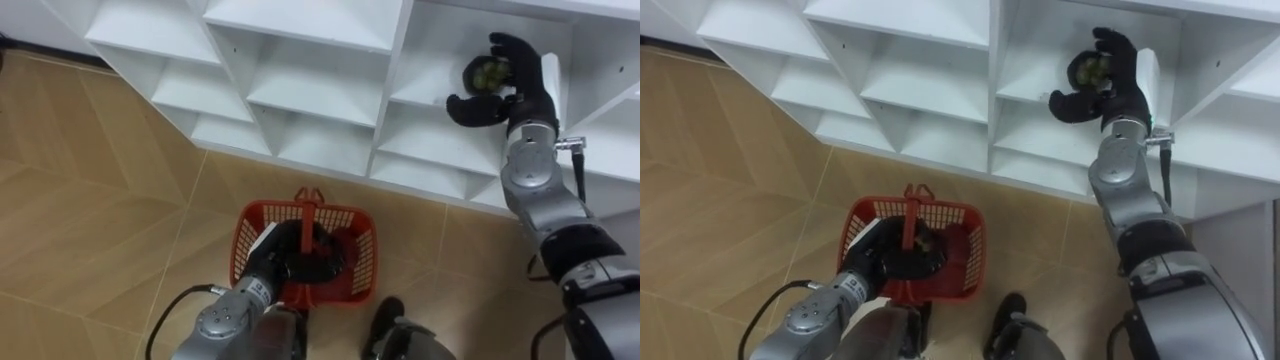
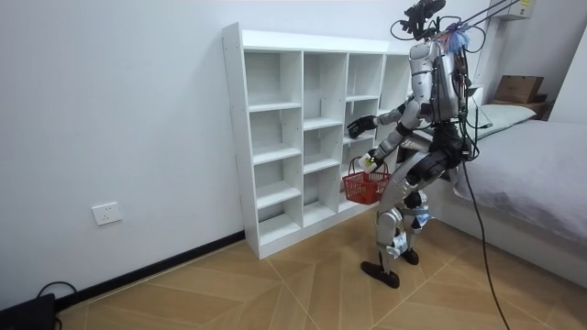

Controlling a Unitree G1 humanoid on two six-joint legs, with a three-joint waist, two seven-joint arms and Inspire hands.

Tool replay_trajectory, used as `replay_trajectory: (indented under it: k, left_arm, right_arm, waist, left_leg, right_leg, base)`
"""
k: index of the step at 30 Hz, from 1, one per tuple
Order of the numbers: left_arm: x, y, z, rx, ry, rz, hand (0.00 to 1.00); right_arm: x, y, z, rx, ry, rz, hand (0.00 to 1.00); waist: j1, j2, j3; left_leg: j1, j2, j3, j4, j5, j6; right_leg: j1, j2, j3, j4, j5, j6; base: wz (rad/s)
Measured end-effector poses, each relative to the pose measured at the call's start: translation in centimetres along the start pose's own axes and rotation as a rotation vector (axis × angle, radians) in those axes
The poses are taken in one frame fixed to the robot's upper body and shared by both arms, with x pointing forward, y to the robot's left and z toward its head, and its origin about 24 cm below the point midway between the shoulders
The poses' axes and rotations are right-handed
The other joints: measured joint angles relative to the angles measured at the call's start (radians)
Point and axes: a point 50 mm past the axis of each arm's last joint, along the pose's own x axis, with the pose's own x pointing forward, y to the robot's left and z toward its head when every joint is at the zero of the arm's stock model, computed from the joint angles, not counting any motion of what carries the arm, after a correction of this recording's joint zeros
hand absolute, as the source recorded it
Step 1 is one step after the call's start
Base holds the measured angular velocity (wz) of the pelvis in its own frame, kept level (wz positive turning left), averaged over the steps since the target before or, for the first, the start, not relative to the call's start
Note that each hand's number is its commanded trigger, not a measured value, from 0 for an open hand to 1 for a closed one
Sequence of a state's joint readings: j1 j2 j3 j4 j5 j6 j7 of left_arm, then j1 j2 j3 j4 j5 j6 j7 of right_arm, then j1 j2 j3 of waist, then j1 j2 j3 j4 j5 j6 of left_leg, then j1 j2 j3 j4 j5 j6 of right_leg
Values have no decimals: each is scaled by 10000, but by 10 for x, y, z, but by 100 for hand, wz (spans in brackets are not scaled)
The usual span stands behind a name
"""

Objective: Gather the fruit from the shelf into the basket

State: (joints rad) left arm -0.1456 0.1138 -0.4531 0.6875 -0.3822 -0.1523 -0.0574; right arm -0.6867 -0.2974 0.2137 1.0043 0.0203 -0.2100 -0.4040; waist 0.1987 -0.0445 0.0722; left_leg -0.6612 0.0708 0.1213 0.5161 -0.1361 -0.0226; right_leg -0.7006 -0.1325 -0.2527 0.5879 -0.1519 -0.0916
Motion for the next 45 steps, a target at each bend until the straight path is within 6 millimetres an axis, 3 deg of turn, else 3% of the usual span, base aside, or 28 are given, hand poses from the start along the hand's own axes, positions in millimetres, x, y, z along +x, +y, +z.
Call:
replay_trajectory:
  k: [10, 30, 40, 45]
  left_arm:
    - [-3, 6, -3, 121, 115, 85, 100]
    - [-1, -2, -3, 247, 135, -125, 100]
    - [0, 5, 2, 216, -12, 43, 100]
    - [0, 7, 3, 185, -106, 217, 100]
  right_arm:
    - [0, 2, 0, -677, -126, 149, 100]
    - [-1, 8, 6, -705, -414, 436, 100]
    - [-12, 39, 44, 515, -2019, 2174, 100]
    - [-31, 46, 31, 600, -2157, 2976, 100]
  waist:
    - [1, 1, -1]
    - [-28, -16, 7]
    - [-291, -42, -7]
    - [-441, -24, -24]
  left_leg:
    - [15, 0, -2, 6, -1, 1]
    - [102, -105, 3, -242, 114, 9]
    - [167, -31, 46, -146, 108, 6]
    - [155, 99, -15, -41, 59, 16]
  right_leg:
    - [-2, 2, 15, 6, 1, 0]
    - [-10, -52, 52, -35, 6, 23]
    - [95, -4, 48, -67, 25, 11]
    - [272, 142, -24, -305, 124, 75]
  base:
    - [0]
    - [0]
    - [0]
    - [-2]
